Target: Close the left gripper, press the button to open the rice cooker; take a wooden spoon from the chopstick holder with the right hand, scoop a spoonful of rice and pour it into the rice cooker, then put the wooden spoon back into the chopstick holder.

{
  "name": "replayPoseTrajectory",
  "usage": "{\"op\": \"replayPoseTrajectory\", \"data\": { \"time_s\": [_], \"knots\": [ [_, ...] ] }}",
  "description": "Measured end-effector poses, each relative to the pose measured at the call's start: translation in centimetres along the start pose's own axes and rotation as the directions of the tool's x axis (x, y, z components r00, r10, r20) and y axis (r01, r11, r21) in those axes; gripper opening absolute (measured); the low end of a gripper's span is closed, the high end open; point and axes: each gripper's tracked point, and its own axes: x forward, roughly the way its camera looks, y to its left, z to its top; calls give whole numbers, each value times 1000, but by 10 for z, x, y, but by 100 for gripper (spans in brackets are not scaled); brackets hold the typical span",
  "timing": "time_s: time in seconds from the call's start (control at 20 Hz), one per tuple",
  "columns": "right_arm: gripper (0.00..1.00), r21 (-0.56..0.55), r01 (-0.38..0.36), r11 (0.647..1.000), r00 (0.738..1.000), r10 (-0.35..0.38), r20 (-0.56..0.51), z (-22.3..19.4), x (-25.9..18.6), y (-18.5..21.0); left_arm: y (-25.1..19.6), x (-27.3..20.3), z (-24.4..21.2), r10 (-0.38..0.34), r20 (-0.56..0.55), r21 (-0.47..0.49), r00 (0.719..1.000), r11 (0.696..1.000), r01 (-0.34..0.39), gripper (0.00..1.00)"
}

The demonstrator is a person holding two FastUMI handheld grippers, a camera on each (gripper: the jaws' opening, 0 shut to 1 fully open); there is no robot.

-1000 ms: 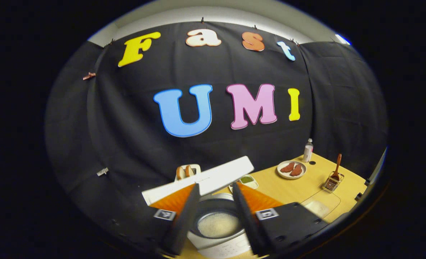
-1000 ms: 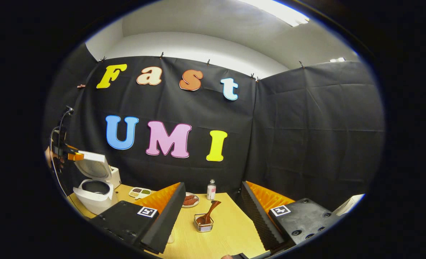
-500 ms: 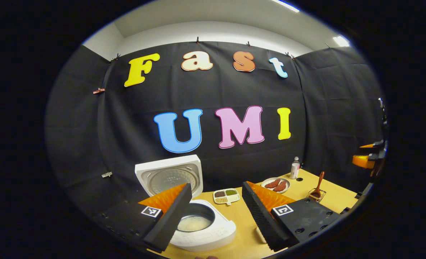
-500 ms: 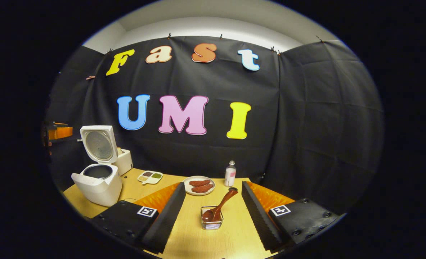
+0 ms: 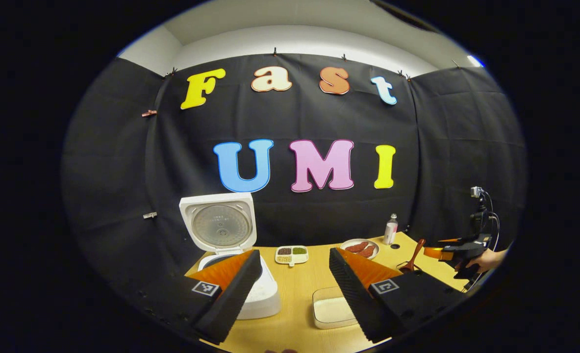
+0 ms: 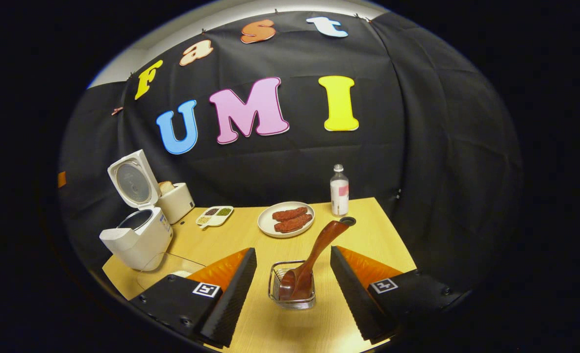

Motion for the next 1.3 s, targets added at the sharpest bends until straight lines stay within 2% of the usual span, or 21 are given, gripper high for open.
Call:
{"op": "replayPoseTrajectory", "data": {
  "time_s": [0.25, 0.45, 0.5, 0.55, 0.6, 0.65, 0.8, 0.85, 0.95, 1.1, 1.3],
  "knots": [
    [91, 85, -44, 995, 994, 52, -96, -38, 48, -13, 7, -24, -13, 101, -58, -4, 993, 995, -101, 96],
    [77, 165, -45, 985, 987, 70, -147, -57, 78, -19, 16, -45, -22, 166, -90, 15, 982, 986, -166, 96],
    [68, 188, -41, 981, 986, 71, -152, -61, 84, -20, 19, -50, -24, 181, -98, 6, 979, 983, -181, 96],
    [49, 204, -33, 978, 985, 67, -158, -65, 89, -22, 23, -56, -26, 199, -104, -9, 974, 980, -201, 96],
    [25, 220, -30, 975, 985, 66, -157, -62, 84, -23, 28, -61, -28, 213, -111, -24, 971, 976, -217, 96],
    [28, 221, -32, 975, 986, 67, -152, -67, 97, -24, 32, -66, -31, 229, -118, -33, 966, 972, -234, 96],
    [22, 231, -40, 972, 990, 70, -124, -57, 79, -27, 42, -75, -38, 258, -129, -29, 958, 964, -263, 96],
    [17, 247, -50, 968, 991, 79, -110, -54, 80, -23, 44, -76, -37, 261, -126, -30, 957, 963, -267, 96],
    [16, 234, -61, 970, 997, 71, -31, -31, 68, -17, 48, -77, -35, 259, -120, -39, 958, 963, -265, 96],
    [16, 234, -59, 971, 998, 62, -2, -13, 64, -14, 56, -74, -34, 232, -110, -51, 966, 970, -238, 96],
    [16, 208, -31, 978, 996, 12, 93, 34, 40, -2, 75, -62, -30, 167, -89, -40, 982, 985, -171, 96]
  ]
}}
